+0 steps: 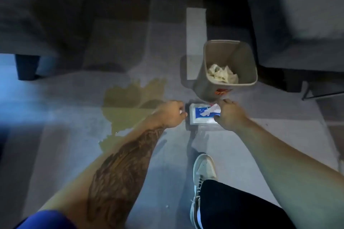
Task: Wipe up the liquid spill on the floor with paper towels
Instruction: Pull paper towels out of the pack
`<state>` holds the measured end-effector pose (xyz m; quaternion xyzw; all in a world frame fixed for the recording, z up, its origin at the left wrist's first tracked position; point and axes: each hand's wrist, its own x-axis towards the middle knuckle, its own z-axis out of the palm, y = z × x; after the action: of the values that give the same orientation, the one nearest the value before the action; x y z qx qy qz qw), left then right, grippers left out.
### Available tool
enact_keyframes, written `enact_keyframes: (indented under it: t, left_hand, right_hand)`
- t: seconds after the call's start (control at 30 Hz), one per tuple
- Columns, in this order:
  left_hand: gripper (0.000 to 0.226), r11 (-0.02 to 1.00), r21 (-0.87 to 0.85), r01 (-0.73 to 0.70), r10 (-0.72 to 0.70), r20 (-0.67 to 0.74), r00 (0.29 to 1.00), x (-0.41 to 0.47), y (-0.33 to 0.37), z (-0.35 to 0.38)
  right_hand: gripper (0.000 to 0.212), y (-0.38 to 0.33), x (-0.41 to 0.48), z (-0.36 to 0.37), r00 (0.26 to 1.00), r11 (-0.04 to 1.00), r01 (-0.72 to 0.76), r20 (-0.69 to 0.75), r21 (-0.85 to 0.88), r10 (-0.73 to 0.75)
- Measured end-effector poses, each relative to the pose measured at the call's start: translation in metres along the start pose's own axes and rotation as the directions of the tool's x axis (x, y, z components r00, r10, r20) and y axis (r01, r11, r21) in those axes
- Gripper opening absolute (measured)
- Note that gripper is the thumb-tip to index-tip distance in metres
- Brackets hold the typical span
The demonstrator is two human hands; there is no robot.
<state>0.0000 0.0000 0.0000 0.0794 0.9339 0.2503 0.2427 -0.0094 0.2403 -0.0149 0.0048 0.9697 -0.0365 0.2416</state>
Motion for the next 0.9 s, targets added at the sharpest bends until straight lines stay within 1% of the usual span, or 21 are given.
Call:
enact_keyframes:
  t: [0.07, 0.13, 0.2, 0.27, 0.3, 0.37, 0.43, 0.5, 0.57, 0.67, 0.73, 0.77, 0.87, 0.9]
  left_hand:
    - [0.03, 1.0, -0.015, 0.02, -0.019, 0.053, 0.998, 0.015, 0.005, 0.013]
    - [0.03, 0.999, -0.012, 0.033, -0.032, 0.081, 0.996, 0.022, 0.007, 0.025]
    - [0.032, 0.999, -0.017, 0.046, -0.044, 0.102, 0.994, 0.025, 0.006, 0.036]
    - [0.035, 0.998, -0.018, 0.066, -0.063, 0.118, 0.991, 0.025, -0.002, 0.044]
    - [0.036, 0.997, -0.008, 0.078, -0.076, 0.132, 0.988, 0.023, -0.008, 0.048]
    - [0.037, 0.996, 0.03, 0.082, -0.086, 0.155, 0.984, 0.019, -0.021, 0.054]
    - [0.039, 0.992, 0.048, 0.114, -0.121, 0.176, 0.977, 0.012, -0.031, 0.057]
    - [0.039, 0.987, 0.045, 0.153, -0.159, 0.183, 0.97, 0.005, -0.038, 0.061]
    - [0.039, 0.986, 0.041, 0.163, -0.168, 0.175, 0.97, -0.003, -0.042, 0.065]
    - [0.038, 0.983, 0.029, 0.181, -0.184, 0.162, 0.97, -0.013, -0.049, 0.071]
    - [0.04, 0.98, 0.015, 0.201, -0.2, 0.162, 0.966, -0.017, -0.053, 0.073]
    - [0.043, 0.978, 0.012, 0.208, -0.208, 0.165, 0.964, -0.018, -0.055, 0.074]
    - [0.056, 0.977, 0.037, 0.212, -0.215, 0.157, 0.964, -0.021, -0.066, 0.079]
    - [0.062, 0.976, 0.039, 0.213, -0.216, 0.137, 0.967, -0.021, -0.07, 0.081]
  right_hand:
    - [0.065, 0.002, 0.013, 0.008, 1.0, 0.998, 0.005, -0.028, -0.064, -0.007]
    - [0.069, 0.001, 0.024, 0.018, 1.0, 0.996, 0.011, -0.014, -0.091, -0.012]
    - [0.062, 0.002, 0.035, 0.026, 1.0, 0.994, -0.01, -0.011, -0.105, 0.009]
    - [0.046, 0.002, 0.039, 0.03, 0.999, 0.992, -0.034, -0.03, -0.122, 0.031]
    - [0.04, 0.001, 0.039, 0.033, 0.999, 0.989, -0.029, -0.044, -0.143, 0.022]
    - [0.035, -0.003, 0.037, 0.038, 0.997, 0.989, 0.017, -0.068, -0.147, -0.028]
    - [0.035, -0.009, 0.034, 0.04, 0.998, 0.998, 0.049, -0.039, -0.041, -0.05]
    - [0.035, -0.016, 0.03, 0.042, 0.997, 0.995, 0.059, 0.037, 0.085, -0.063]
    - [0.035, -0.024, 0.024, 0.041, 0.99, 0.986, 0.09, 0.094, 0.138, -0.103]
    - [0.03, -0.036, 0.017, 0.04, 0.981, 0.97, 0.122, 0.123, 0.21, -0.15]
    - [0.028, -0.049, 0.015, 0.04, 0.974, 0.948, 0.125, 0.144, 0.291, -0.173]
    - [0.026, -0.056, 0.015, 0.041, 0.968, 0.932, 0.121, 0.166, 0.342, -0.187]
    - [0.007, -0.078, 0.015, 0.043, 0.948, 0.893, 0.121, 0.217, 0.434, -0.234]
    - [0.011, -0.085, 0.014, 0.044, 0.942, 0.883, 0.122, 0.228, 0.453, -0.247]
